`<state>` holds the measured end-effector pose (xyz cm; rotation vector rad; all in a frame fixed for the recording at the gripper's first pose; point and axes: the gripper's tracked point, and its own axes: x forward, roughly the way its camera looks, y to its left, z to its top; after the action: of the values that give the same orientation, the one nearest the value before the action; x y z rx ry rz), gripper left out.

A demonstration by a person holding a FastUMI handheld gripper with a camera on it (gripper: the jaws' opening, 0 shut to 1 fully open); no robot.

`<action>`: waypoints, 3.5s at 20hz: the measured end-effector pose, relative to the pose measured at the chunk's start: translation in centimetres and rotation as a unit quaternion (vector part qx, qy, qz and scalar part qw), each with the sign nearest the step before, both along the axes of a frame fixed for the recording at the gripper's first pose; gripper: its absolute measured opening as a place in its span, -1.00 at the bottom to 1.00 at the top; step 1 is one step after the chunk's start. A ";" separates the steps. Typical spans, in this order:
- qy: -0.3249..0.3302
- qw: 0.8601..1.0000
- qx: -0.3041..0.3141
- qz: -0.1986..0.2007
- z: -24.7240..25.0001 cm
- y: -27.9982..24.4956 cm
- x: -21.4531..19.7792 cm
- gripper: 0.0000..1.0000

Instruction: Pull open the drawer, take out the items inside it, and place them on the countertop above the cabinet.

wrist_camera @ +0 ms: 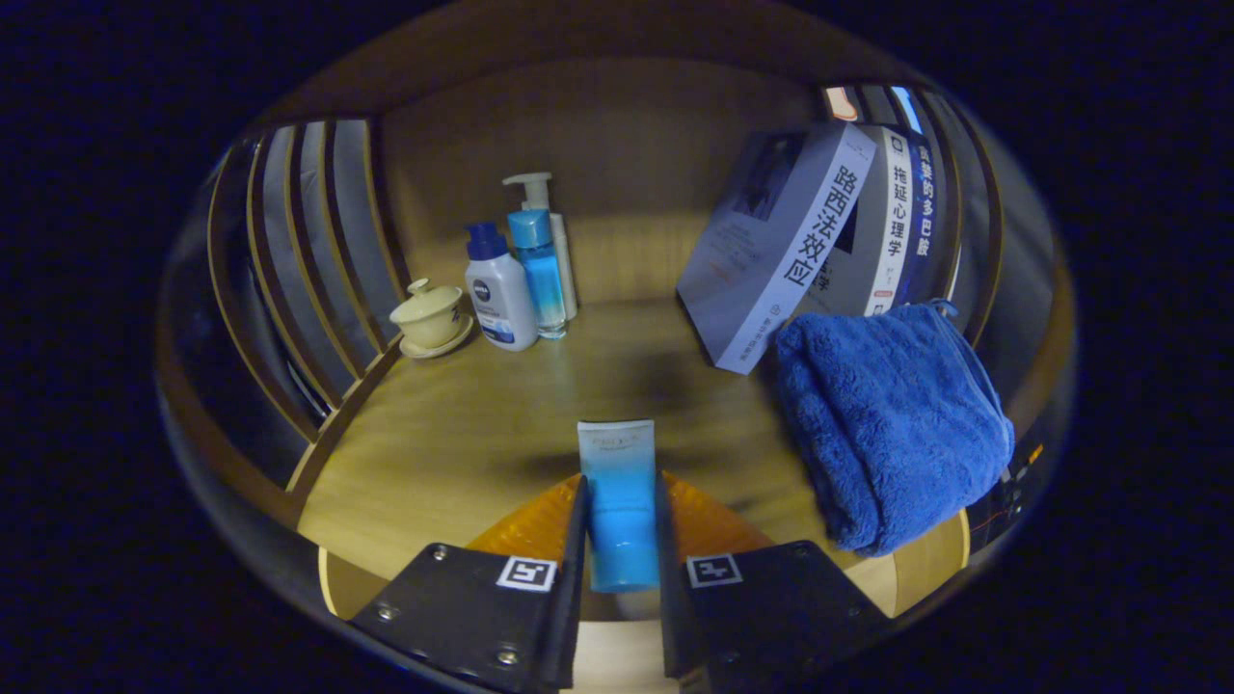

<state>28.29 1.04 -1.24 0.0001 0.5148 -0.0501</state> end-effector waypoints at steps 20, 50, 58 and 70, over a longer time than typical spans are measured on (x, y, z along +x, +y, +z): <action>-0.206 0.978 0.020 0.020 15.8 -1.4 -24.1 0.99; -0.181 0.983 -0.003 0.041 -12.0 -3.7 -31.0 0.99; -0.201 0.979 -0.018 0.036 -12.5 -2.3 -29.4 0.98; -0.209 0.977 -0.008 0.032 -11.3 -1.1 -22.4 0.98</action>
<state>5.85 -0.09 -12.58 -0.0216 0.0932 0.0087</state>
